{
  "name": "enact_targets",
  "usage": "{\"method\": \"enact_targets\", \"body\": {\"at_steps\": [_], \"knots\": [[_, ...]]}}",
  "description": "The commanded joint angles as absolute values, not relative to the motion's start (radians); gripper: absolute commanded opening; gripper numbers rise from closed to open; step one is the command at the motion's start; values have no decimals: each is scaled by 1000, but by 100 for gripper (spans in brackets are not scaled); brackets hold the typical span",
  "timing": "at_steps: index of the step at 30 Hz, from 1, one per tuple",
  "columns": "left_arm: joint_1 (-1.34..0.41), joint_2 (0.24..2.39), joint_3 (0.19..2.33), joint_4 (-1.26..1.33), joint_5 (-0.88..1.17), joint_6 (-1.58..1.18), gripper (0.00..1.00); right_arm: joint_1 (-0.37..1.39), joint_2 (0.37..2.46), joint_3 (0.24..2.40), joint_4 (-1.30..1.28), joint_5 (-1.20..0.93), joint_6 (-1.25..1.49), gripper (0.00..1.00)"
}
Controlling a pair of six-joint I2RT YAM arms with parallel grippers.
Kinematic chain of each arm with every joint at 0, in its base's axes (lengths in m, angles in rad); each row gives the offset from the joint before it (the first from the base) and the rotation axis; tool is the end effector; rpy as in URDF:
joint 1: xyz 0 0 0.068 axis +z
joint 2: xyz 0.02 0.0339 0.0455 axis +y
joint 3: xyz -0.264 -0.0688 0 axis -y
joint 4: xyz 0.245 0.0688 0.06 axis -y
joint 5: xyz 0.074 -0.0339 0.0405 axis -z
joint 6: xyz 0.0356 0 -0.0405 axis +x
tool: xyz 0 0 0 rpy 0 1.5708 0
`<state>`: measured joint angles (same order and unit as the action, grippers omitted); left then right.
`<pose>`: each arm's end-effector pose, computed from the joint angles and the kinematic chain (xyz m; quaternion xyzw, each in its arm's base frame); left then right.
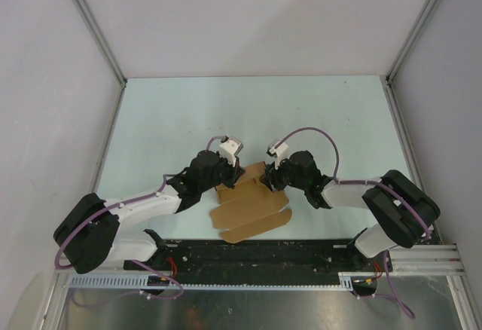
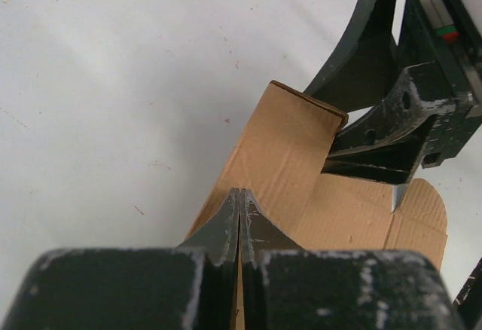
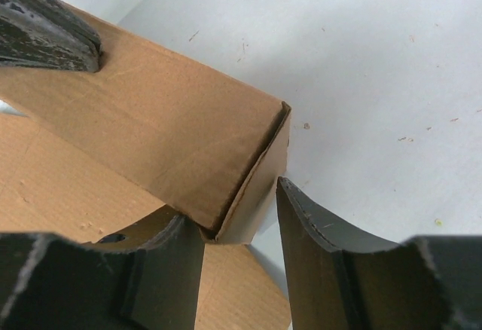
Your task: Fold the paper box
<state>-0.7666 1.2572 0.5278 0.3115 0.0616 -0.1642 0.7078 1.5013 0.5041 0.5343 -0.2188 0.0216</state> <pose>0.1867 -0.1829 0.2016 0.2646 0.7953 -0.2676 0.4753 0.2095 0.1894 0.1551 -0.3385 0.7768 0.2733 0.4554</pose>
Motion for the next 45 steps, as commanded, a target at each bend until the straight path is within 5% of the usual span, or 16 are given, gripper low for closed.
{"method": "enact_targets", "body": {"at_steps": [1, 29, 34, 45], "knots": [[-769, 1266, 557, 322, 91, -137, 0, 716, 1543, 502, 646, -198, 3, 44], [-770, 1243, 502, 334, 94, -114, 0, 719, 1598, 506, 707, -152, -49, 19], [-772, 1229, 488, 336, 52, -95, 0, 716, 1600, 511, 696, -163, -52, 0], [-770, 1158, 442, 362, -66, -100, 0, 716, 1565, 518, 664, -176, -57, 1]]}}
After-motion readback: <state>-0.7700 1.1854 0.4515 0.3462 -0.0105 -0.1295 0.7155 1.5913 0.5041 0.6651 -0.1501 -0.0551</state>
